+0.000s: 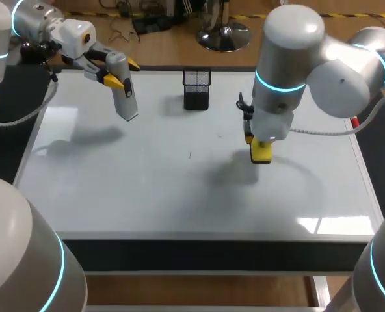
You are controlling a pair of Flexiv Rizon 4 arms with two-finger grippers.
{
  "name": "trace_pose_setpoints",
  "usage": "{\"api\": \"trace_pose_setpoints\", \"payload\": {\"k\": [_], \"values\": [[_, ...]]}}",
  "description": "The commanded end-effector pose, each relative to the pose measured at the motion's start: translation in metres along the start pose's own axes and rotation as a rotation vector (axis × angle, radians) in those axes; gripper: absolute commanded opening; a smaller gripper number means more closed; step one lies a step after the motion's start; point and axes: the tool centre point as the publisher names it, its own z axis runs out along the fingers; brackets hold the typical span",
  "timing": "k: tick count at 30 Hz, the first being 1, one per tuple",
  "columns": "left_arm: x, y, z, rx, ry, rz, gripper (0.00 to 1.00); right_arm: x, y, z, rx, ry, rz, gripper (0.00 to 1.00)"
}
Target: Pick up the inspection probe, press it on each red-marked spot on the whiteboard one by one, put down the probe, pick up the eraser, and wipe off all the red marks.
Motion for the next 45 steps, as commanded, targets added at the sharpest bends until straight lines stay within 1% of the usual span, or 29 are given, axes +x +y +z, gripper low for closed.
{"api": "trace_pose_setpoints", "payload": {"k": [1,13,14,16,20,23,32,34,35,40,45], "values": [[-0.001,-0.001,-0.001,0.001,0.003,0.0,0.0,0.005,0.001,-0.003,0.001,-0.005,-0.006,0.0],[-0.001,-0.001,-0.001,0.001,0.003,0.0,0.0,0.005,0.001,-0.003,0.001,-0.005,-0.006,0.0],[-0.001,-0.001,-0.001,0.001,0.003,0.0,0.0,0.007,0.001,-0.001,-0.007,-0.002,-0.007,0.0],[-0.001,-0.001,-0.001,0.001,0.003,0.0,0.0,0.01,-0.005,0.002,-0.011,0.003,-0.013,0.0],[-0.001,-0.001,-0.001,0.001,0.003,0.0,0.0,0.011,-0.031,0.002,0.007,0.005,-0.03,0.0],[-0.001,-0.001,-0.001,0.001,0.003,0.0,0.0,0.009,-0.053,0.005,0.013,-0.017,-0.042,0.0],[-0.001,-0.001,-0.001,0.001,0.003,0.0,0.0,0.006,-0.117,0.019,0.015,0.016,-0.065,0.0],[-0.001,-0.001,-0.001,0.001,0.003,0.0,0.0,0.004,-0.128,0.024,0.005,0.005,-0.065,0.0],[-0.001,-0.001,-0.001,0.001,0.003,0.0,0.0,0.002,-0.133,0.028,0.001,0.017,-0.066,0.0],[-0.001,-0.001,-0.001,0.001,0.003,0.0,0.0,-0.008,-0.153,0.04,-0.023,0.016,-0.064,0.0],[-0.001,-0.001,-0.001,0.001,0.003,0.0,0.0,-0.01,-0.175,0.05,-0.041,0.022,-0.055,0.0]]}}
